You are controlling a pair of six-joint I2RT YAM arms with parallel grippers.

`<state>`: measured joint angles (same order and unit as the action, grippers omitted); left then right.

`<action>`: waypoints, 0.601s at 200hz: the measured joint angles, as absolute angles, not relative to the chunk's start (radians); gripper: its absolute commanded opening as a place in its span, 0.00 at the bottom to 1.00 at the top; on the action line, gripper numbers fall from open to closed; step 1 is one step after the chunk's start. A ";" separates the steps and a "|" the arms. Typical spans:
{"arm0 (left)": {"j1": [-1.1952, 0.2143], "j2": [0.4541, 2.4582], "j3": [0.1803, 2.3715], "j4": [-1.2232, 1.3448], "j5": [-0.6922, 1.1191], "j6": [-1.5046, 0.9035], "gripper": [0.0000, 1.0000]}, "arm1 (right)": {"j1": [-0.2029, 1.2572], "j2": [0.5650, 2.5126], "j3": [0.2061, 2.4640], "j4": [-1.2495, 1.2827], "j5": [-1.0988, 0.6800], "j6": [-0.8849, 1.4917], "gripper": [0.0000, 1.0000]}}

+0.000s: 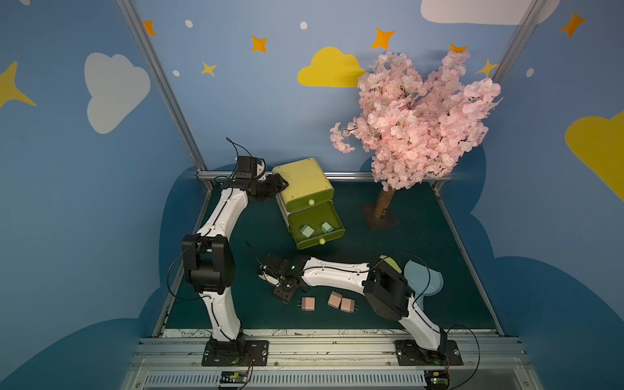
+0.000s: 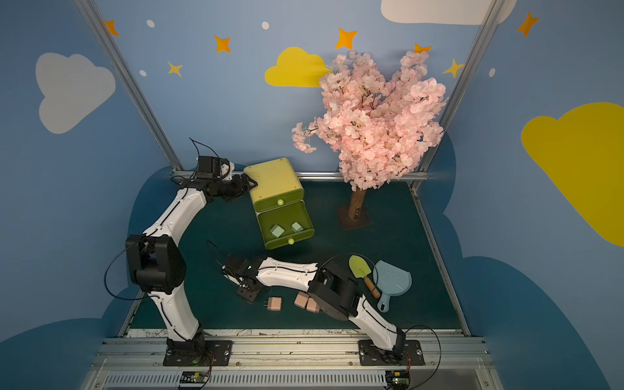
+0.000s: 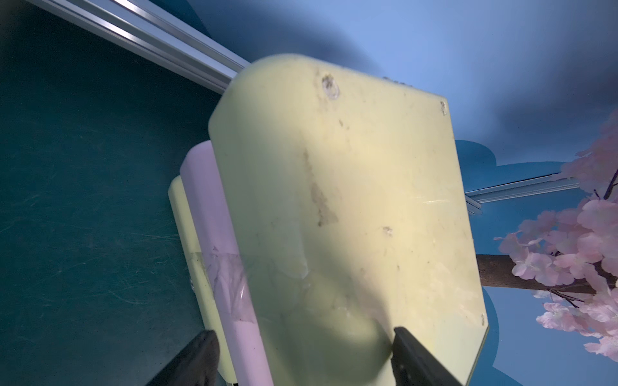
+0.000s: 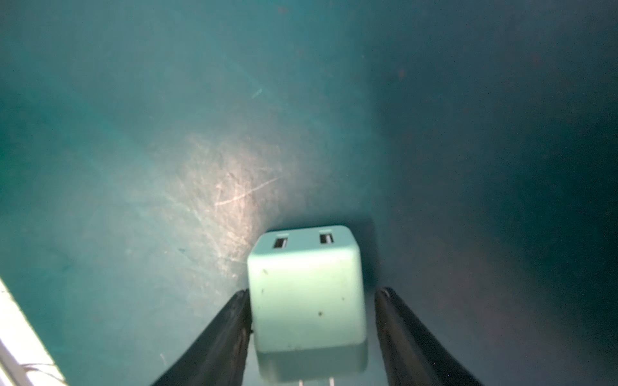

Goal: Place the plugs into the drawer by color
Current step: Pick up the plug from the center of the board.

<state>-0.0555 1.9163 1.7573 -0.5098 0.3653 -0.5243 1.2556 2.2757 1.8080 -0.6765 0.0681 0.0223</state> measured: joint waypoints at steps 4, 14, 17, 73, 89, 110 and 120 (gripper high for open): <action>-0.056 1.916 1.757 -0.510 0.365 -0.524 0.82 | 1.256 2.276 1.804 -0.676 0.068 0.023 0.65; -0.056 1.916 1.757 -0.510 0.365 -0.524 0.82 | 1.256 2.275 1.796 -0.671 0.066 0.024 0.65; -0.056 1.916 1.757 -0.509 0.365 -0.524 0.82 | 1.256 2.275 1.795 -0.670 0.067 0.024 0.66; -0.060 1.916 1.757 -0.509 0.365 -0.524 0.82 | 1.258 2.266 1.777 -0.651 0.064 0.027 0.64; -0.061 1.916 1.757 -0.509 0.365 -0.524 0.82 | 1.260 2.265 1.774 -0.648 0.064 0.027 0.62; -0.062 1.916 1.757 -0.509 0.365 -0.524 0.82 | 1.261 2.262 1.768 -0.643 0.064 0.028 0.58; -0.062 1.916 1.757 -0.509 0.365 -0.524 0.82 | 1.261 2.260 1.766 -0.640 0.064 0.030 0.55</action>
<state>-0.0620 1.9163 1.7565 -0.5095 0.3649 -0.5243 1.2613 2.2601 1.7657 -0.6403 0.0639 0.0296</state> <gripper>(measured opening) 0.823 0.581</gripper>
